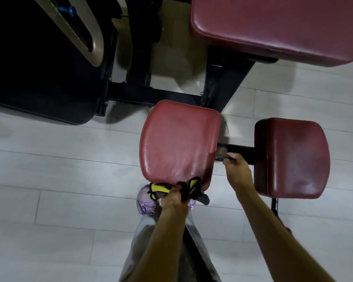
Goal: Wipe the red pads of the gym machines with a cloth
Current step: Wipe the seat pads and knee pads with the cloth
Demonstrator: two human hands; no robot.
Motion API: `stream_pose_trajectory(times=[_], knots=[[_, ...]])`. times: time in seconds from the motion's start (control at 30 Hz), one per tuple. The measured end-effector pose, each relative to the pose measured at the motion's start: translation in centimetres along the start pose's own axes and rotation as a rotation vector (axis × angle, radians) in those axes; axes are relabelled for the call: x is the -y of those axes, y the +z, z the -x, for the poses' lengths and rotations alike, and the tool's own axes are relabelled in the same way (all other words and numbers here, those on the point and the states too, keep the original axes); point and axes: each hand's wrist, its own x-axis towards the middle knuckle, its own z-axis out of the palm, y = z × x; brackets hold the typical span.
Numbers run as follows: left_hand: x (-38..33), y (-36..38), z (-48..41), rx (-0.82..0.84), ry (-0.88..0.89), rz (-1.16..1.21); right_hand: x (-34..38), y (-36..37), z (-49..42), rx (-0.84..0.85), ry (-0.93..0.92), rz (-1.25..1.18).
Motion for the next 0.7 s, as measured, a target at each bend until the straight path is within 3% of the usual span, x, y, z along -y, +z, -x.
stream_pose_trajectory(times=[0.2, 0.37, 0.7], knots=[[-0.2, 0.2, 0.2, 0.054, 0.017, 0.072, 0.7, 3.4, 0.8, 0.149, -0.053, -0.059], [-4.7, -2.5, -0.7, -0.103, 0.186, 0.115, 0.3, 4.3, 0.5, 0.138, -0.094, -0.026], [-5.7, -3.6, -1.0, -0.086, 0.52, -0.133, -0.7, 4.9, -0.9, 0.118, -0.111, -0.049]])
